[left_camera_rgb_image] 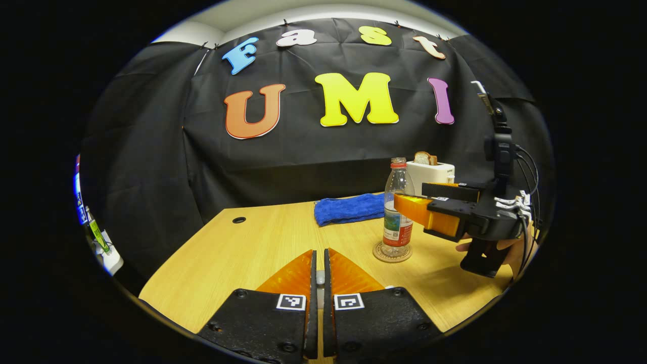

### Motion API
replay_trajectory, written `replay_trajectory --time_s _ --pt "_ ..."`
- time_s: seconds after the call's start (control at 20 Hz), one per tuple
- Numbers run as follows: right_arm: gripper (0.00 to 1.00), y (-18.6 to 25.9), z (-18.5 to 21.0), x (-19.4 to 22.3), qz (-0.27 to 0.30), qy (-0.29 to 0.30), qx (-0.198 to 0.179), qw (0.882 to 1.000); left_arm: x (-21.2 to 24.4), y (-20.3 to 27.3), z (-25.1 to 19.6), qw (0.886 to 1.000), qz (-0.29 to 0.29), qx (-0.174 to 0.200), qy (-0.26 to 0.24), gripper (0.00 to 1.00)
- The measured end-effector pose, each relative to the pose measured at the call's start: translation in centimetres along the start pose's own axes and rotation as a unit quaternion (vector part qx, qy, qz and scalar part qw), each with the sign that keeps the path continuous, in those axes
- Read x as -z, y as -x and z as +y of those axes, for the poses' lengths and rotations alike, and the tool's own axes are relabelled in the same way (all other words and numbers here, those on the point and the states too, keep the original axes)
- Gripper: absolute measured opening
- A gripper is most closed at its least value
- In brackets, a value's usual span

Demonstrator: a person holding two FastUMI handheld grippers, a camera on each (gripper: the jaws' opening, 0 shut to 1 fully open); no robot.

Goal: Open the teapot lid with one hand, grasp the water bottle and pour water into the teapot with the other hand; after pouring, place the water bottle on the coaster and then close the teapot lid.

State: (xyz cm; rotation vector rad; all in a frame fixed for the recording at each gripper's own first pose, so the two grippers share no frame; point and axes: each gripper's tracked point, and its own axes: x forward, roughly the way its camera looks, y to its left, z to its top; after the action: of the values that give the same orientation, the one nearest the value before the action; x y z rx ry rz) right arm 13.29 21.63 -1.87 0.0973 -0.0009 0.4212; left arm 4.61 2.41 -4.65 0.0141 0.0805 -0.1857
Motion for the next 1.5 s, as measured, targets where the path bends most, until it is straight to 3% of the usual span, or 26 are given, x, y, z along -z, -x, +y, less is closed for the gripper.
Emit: replay_trajectory --time_s 0.25,0.65,0.9,1.15,1.5 --pt "0.96 4.9 -2.6 0.9 -0.030 0.034 0.045 0.998 0.4 -1.2 -2.6 0.997 -0.010 0.051 0.060 0.07" --pt "0.95 10.3 -5.8 2.5 -0.037 0.005 0.075 0.996 4.2 -3.6 -4.1 0.995 0.025 0.057 0.083 0.07" --pt "0.95 12.2 -7.2 1.7 -0.061 -0.004 0.081 0.995 4.2 -3.5 -4.3 0.997 0.012 0.044 0.064 0.07" --pt "0.95 12.5 -7.6 1.2 -0.062 -0.002 0.082 0.995 4.2 -3.4 -4.1 1.000 0.002 0.018 0.012 0.07" --pt "0.95 12.4 -7.2 1.8 -0.055 0.006 0.078 0.995 4.5 -3.3 -3.6 1.000 0.009 0.017 0.006 0.07"
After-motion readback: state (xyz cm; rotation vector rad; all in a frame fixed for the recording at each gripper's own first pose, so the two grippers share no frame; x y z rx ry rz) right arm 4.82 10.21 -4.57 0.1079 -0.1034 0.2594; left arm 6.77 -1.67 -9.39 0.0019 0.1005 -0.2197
